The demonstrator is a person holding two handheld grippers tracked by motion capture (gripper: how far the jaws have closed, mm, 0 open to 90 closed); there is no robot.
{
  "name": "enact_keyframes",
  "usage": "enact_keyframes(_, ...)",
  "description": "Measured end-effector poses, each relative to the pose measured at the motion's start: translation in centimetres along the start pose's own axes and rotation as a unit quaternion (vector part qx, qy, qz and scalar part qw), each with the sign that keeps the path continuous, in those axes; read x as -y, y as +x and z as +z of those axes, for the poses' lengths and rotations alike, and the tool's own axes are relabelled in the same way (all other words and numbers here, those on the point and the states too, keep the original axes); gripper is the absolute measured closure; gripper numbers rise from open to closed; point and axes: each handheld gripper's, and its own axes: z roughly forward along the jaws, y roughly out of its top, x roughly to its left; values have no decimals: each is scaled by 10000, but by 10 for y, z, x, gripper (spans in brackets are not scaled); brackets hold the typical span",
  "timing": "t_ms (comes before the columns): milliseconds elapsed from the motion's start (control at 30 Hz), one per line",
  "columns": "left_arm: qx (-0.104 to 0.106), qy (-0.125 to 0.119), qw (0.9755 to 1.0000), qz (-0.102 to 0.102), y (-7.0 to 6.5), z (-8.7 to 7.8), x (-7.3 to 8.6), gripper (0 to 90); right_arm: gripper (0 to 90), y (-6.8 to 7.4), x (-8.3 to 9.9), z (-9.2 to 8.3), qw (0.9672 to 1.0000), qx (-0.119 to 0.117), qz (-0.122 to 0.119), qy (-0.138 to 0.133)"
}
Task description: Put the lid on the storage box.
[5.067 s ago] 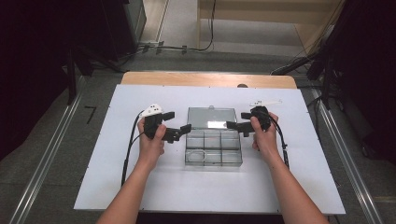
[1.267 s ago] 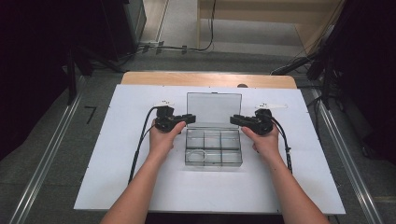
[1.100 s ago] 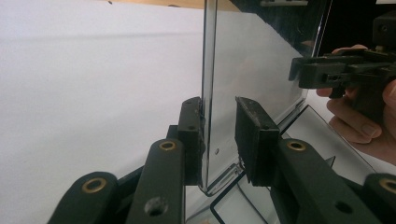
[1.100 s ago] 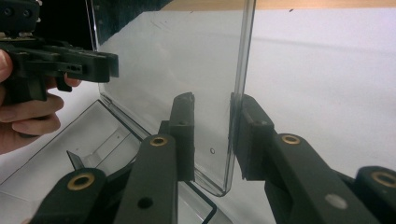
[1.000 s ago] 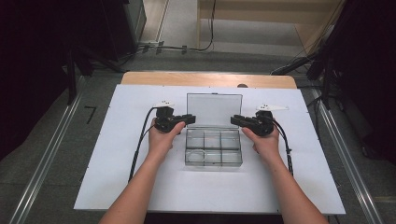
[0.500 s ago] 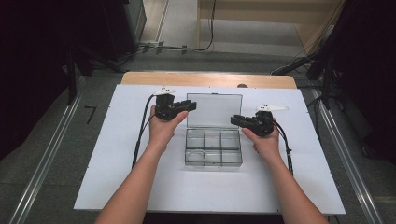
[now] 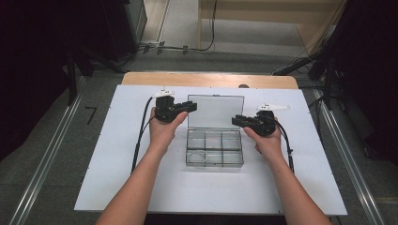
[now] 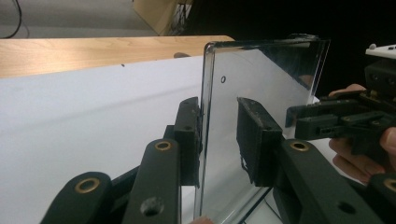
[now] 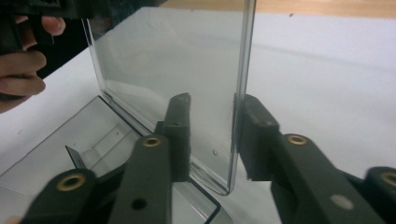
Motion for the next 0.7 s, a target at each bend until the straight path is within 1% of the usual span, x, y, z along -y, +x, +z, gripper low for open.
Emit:
enact_keyframes(67, 29, -15, 10000, 30, -1, -2, 1, 697, 584, 1, -4, -3, 10000, -4, -2, -74)
enact_keyframes(167, 62, -63, 9999, 58, -2, -4, 2, 698, 522, 3, -12, -8, 9998, 108, -47, -155)
enact_keyframes(233, 80, -67, 9999, 98, -3, -6, 3, 698, 506, 5, -17, -12, 9996, 193, -82, -206)
enact_keyframes(333, 111, -91, 9998, 117, -4, -8, 4, 696, 510, 7, -25, -19, 9993, 180, -128, -298)
enact_keyframes(467, 140, -99, 9998, 124, -6, -10, 5, 693, 541, 12, -32, -25, 9989, 170, -200, -393)
enact_keyframes(600, 153, -125, 9997, 160, -7, -12, 7, 693, 574, 16, -35, -27, 9986, 219, -266, -412)
enact_keyframes(700, 172, -129, 9996, 183, -8, -14, 8, 693, 601, 18, -35, -28, 9985, 202, -297, -419)
